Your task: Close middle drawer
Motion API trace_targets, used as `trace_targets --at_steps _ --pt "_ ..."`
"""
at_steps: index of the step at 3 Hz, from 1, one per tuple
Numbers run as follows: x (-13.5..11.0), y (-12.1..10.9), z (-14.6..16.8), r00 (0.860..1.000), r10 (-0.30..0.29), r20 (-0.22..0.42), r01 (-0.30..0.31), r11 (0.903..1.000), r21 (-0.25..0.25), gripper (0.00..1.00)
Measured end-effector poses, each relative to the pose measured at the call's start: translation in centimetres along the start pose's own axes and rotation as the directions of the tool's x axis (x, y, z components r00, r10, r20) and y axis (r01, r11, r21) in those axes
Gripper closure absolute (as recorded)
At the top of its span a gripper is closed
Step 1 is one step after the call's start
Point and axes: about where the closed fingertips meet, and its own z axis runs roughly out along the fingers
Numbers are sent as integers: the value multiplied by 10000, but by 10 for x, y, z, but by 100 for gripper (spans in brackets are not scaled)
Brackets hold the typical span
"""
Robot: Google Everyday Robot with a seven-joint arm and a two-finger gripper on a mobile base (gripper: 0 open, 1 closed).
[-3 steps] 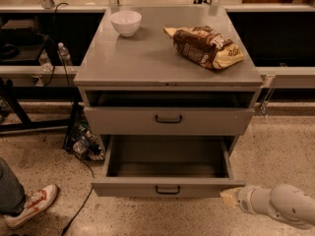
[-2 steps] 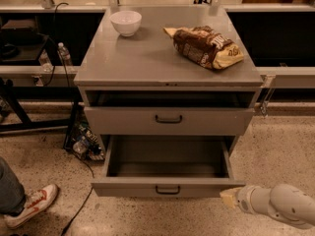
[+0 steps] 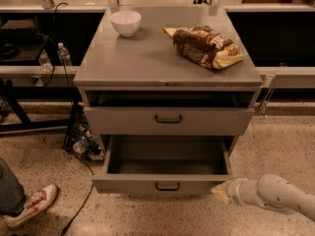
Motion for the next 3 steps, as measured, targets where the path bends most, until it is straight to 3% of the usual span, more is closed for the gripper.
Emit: trace_targets --at_steps 1,2,3 --pt "-15 -2 17 9939 -1080 -214 1081 9941 62 100" --pt "-59 -35 37 9837 -1785 229 1773 9830 480 100" --pt "-59 -35 37 9837 -1786 229 1773 9830 479 100"
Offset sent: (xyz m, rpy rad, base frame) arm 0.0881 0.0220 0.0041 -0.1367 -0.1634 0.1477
